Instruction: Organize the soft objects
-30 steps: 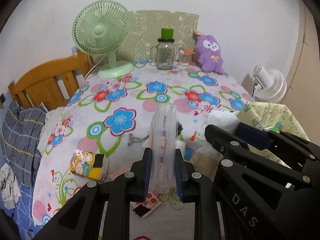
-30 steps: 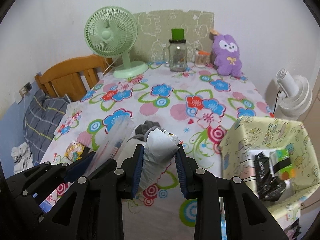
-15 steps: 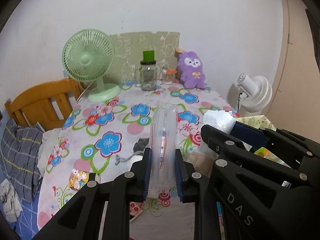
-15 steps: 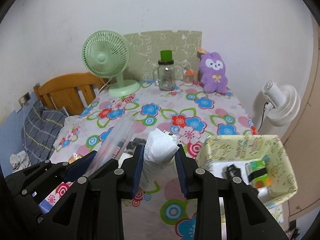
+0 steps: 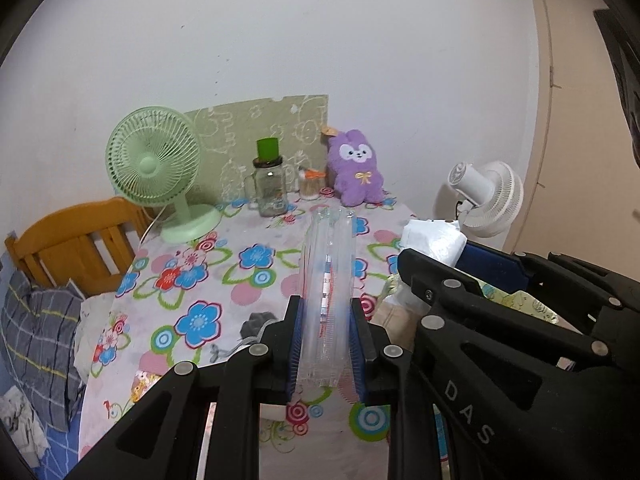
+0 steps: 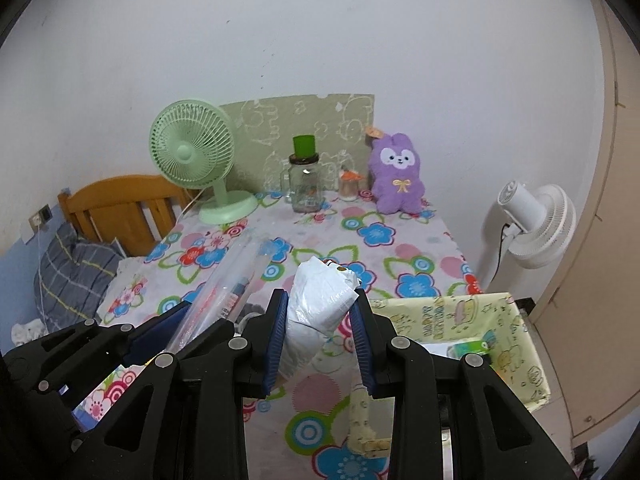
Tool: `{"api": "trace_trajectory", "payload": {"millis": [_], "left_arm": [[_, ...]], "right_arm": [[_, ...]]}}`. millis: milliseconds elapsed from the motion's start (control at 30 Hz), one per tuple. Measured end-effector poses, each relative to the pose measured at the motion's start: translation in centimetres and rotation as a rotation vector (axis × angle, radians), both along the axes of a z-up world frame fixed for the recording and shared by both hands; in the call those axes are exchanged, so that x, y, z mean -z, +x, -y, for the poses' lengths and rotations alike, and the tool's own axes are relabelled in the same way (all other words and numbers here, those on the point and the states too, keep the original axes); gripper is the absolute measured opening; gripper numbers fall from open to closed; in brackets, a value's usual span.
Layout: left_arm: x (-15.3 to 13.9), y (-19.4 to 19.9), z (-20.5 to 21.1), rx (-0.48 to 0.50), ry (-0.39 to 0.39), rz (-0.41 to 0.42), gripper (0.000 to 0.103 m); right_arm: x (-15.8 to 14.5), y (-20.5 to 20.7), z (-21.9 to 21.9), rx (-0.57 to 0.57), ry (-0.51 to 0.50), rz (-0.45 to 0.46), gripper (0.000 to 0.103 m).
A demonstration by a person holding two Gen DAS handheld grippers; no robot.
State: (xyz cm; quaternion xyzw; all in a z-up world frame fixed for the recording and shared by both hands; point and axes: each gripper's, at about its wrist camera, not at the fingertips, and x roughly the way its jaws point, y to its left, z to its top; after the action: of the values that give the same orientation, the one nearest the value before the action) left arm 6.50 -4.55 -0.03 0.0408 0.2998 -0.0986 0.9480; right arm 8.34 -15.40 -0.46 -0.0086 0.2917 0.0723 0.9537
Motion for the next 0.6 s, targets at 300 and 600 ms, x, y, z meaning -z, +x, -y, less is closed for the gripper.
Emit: {"api": "trace_trajectory", "payload": {"millis": [300,600], "left_arm": [[0.1,0.6,2.2,0.023,0.001,0.001,0.02],[0.4,1.2,4.9,0.046,0.021,-0.007,0.02]], "right_arm": [[-0.5,0.1,2.2,0.028,-0.026,0.025,0.035],[0.0,0.7,4.6,0.049,-0.015,0.018,0.035]]}}
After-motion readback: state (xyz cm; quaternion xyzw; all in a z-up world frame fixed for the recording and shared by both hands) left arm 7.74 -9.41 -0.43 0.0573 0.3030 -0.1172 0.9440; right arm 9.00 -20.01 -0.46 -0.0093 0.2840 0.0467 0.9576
